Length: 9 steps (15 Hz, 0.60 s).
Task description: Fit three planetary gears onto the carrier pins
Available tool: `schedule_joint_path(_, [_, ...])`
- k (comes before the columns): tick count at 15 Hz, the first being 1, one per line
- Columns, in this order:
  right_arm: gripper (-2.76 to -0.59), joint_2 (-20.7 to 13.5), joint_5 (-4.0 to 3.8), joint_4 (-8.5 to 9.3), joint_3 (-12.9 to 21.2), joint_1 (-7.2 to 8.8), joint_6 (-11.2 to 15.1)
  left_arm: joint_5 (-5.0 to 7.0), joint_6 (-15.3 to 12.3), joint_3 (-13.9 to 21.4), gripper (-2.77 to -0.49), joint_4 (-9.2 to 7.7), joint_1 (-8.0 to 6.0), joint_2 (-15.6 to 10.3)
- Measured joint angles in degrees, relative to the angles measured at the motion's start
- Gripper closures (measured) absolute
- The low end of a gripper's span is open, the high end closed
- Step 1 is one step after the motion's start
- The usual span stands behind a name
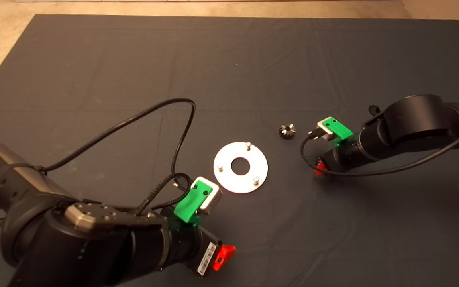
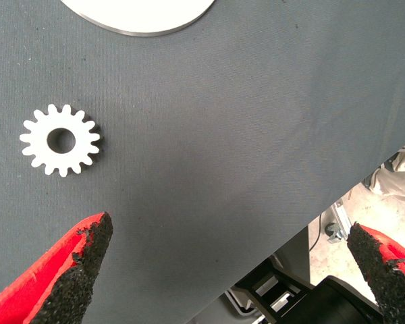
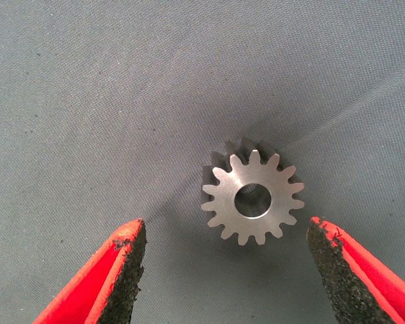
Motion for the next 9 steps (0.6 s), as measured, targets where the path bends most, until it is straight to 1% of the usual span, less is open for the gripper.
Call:
schedule_joint_path(4, [-1.76, -0.1, -0.19, 0.00, 0.0, -0.02, -0.3, 0.01, 0.0, 0.0, -2.51, 0.00, 0.00, 0.0])
schedule_joint_path(9, [-1.76, -0.3, -0.18, 0.00, -0.7, -0.02, -0.9, 0.02, 0.0, 0.0, -2.51, 0.00, 0.00, -0.2])
